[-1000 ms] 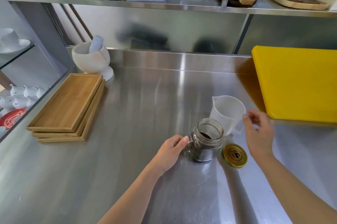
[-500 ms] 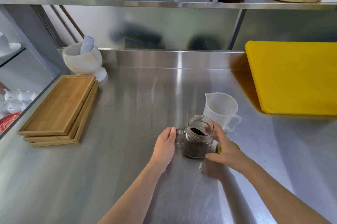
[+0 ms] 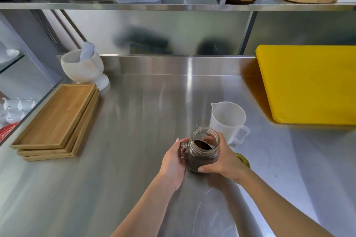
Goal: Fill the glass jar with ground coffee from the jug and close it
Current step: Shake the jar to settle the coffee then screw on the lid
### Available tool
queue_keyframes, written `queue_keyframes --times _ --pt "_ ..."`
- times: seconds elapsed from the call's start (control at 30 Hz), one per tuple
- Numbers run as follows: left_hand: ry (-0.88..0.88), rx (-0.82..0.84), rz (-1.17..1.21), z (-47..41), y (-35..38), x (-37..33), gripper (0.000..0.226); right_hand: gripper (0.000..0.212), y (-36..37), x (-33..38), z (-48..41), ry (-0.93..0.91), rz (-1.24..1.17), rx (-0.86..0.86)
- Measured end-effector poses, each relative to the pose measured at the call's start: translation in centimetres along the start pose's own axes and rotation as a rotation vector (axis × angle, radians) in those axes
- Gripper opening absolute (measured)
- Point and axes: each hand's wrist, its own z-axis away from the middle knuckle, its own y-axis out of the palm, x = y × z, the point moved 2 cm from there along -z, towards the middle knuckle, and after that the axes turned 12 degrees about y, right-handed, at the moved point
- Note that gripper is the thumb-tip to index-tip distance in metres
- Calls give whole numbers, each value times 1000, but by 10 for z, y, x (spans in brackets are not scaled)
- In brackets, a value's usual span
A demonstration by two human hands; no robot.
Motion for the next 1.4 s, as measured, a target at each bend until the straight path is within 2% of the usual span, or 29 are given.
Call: queue_keyframes --times 0.17,0.27,0.33,0.43,0.5,0.53,0.57,0.6,0.67,0.7,0.73,0.8,0.87,1.03,1.07,1.1,1.17,1.2,1.23,1.4 --pt "86 56 -67 5 6 -10 41 93 11 1 9 -72 -63 -156" --pt "248 68 -177 10 15 -33 35 95 8 8 13 -128 -189 -239" --pt "410 34 -356 10 19 -54 30 94 4 18 16 -158 -244 -258" --pt "702 -114 -390 16 19 -87 23 93 -2 32 18 -198 -273 -256" --pt "888 -322 -295 20 12 -101 31 92 -2 39 19 -223 -276 -246" --pt "922 -390 -273 21 11 -101 36 91 0 42 19 -231 -276 -242" --pt "906 -378 -272 24 15 -98 39 91 3 44 20 -233 -283 -236" --pt "852 -276 -324 25 21 -90 39 90 7 45 20 -235 -295 -229" --pt "719 53 -657 31 35 -68 38 92 13 44 21 -231 -316 -215" --pt "676 156 -764 34 37 -60 41 94 15 43 22 -224 -323 -209" --pt "674 176 -780 34 37 -60 47 95 15 42 24 -219 -331 -205" --pt "736 35 -683 36 29 -75 55 94 15 41 26 -218 -332 -196" --pt "848 -170 -565 38 20 -92 49 94 16 42 26 -223 -329 -182" --pt "1011 -450 -414 42 -3 -111 49 92 22 44 25 -252 -337 -154" --pt "991 -435 -429 42 -3 -106 49 93 24 45 24 -256 -339 -153" --pt "946 -343 -492 40 1 -96 50 94 25 47 24 -263 -342 -151" --pt "804 -64 -735 41 15 -69 55 96 27 49 23 -276 -338 -156" --pt "766 0 -800 40 19 -62 60 96 27 50 22 -279 -334 -164" --pt "769 -2 -782 36 18 -64 64 95 26 50 22 -278 -334 -174" --pt "992 -491 -309 30 -15 -113 49 89 19 49 23 -274 -262 -182"
